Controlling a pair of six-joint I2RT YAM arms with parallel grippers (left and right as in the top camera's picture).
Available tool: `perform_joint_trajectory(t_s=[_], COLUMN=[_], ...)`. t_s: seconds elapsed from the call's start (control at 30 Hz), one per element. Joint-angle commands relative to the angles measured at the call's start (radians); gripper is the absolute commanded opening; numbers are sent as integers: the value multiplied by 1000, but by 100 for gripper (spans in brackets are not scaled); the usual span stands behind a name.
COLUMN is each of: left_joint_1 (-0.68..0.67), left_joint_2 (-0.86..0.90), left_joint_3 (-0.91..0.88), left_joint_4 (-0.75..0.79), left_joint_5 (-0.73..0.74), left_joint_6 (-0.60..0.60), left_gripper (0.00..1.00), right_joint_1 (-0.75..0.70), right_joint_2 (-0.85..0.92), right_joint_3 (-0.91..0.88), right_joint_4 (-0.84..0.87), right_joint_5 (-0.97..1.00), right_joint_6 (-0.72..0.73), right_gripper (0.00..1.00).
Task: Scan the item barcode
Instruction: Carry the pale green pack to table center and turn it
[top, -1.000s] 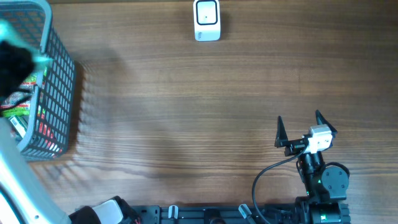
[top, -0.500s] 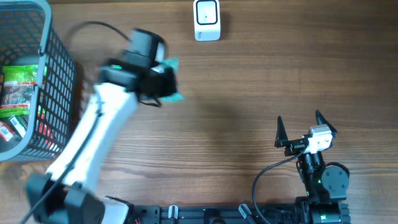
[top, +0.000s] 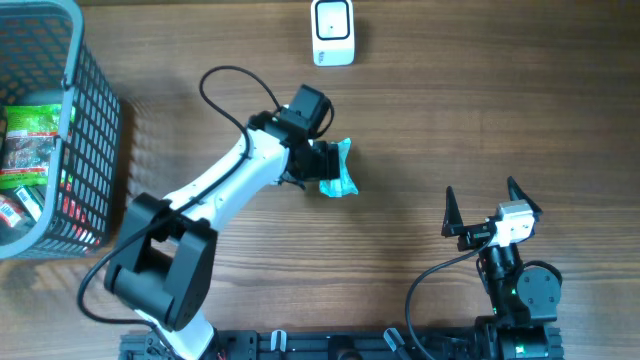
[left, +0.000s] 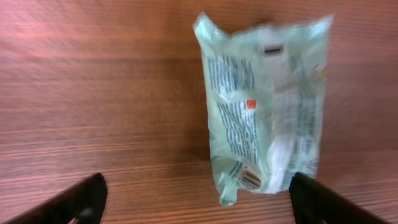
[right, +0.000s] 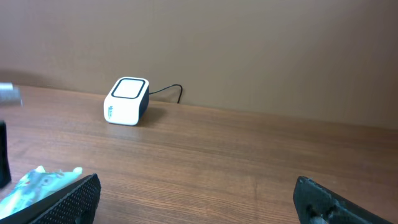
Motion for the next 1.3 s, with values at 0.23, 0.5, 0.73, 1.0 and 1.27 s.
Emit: perform_joint_trajectory(t_s=[0.23, 0.5, 0.73, 1.0, 1.27], left_joint_1=[-51, -68, -72, -98, -117], left_joint_2=[-47, 82, 98, 150, 224], left_joint_3=[67, 67, 67, 60, 32], left_joint_4=[2, 20, 68, 54, 67], left_joint_5=[2, 73, 73, 72, 56], left_joint_6=[7, 8, 31, 30, 37], left_gripper=[7, 10, 4, 5, 56], right_joint_1=[2, 2, 2, 2, 2], right_joint_2=[-5, -5, -5, -5, -5], right_joint_3=[-1, -1, -1, -1, -1], right_joint_4=[5, 5, 5, 5, 5], right_joint_5=[-2, -2, -2, -2, -2], right_joint_6=[1, 1, 1, 1, 1], right_gripper=[100, 100, 100, 100, 100])
